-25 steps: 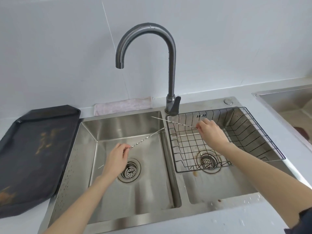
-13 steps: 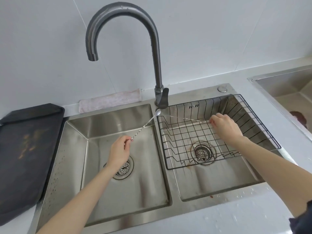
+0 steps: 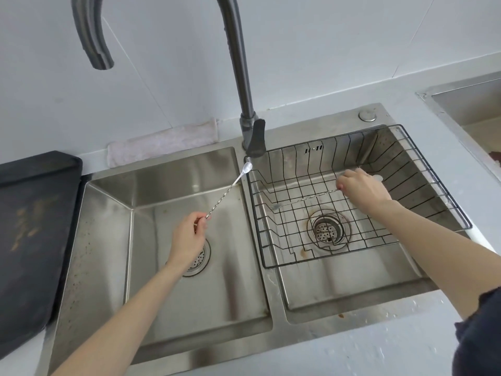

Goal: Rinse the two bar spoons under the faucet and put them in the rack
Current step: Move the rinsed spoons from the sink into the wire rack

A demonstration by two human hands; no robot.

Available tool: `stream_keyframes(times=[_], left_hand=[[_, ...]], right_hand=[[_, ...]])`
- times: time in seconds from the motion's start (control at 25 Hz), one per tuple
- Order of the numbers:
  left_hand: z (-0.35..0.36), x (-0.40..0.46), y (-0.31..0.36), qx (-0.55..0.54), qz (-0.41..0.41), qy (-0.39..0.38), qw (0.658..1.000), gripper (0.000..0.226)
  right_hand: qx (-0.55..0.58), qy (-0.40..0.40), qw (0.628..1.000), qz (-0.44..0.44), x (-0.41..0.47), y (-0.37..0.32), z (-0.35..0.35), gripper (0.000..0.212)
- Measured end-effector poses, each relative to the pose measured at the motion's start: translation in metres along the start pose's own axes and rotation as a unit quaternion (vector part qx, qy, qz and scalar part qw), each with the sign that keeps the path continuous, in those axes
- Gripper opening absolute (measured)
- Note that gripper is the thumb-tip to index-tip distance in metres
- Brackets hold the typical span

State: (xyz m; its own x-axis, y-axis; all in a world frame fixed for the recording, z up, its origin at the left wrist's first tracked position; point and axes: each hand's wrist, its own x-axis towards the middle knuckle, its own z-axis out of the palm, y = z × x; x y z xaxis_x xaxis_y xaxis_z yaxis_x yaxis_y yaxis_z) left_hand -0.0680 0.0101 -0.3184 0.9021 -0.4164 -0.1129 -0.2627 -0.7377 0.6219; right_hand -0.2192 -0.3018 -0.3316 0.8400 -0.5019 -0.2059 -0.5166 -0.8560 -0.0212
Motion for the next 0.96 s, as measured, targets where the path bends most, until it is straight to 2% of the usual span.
stream_keyframes(times=[0.4, 0.84, 0.96], left_hand=[[0.008, 0.002, -0.012, -0.005, -0.022, -0.011, 1.0, 0.02], [0.003, -0.003, -0.013, -0.016, -0.013, -0.009, 1.0, 0.019], [-0.001, -0.005, -0.009, -0.02, -0.008, -0.009, 1.0, 0.019]], right_hand=[[0.01, -0.032, 0.999, 0.004, 0.015, -0.014, 0.028, 0.022], [0.023, -0.002, 1.0, 0.016, 0.009, -0.021, 0.018, 0.03], [0.068, 0.035, 0.997, 0.002, 0.007, -0.037, 0.001, 0.03]])
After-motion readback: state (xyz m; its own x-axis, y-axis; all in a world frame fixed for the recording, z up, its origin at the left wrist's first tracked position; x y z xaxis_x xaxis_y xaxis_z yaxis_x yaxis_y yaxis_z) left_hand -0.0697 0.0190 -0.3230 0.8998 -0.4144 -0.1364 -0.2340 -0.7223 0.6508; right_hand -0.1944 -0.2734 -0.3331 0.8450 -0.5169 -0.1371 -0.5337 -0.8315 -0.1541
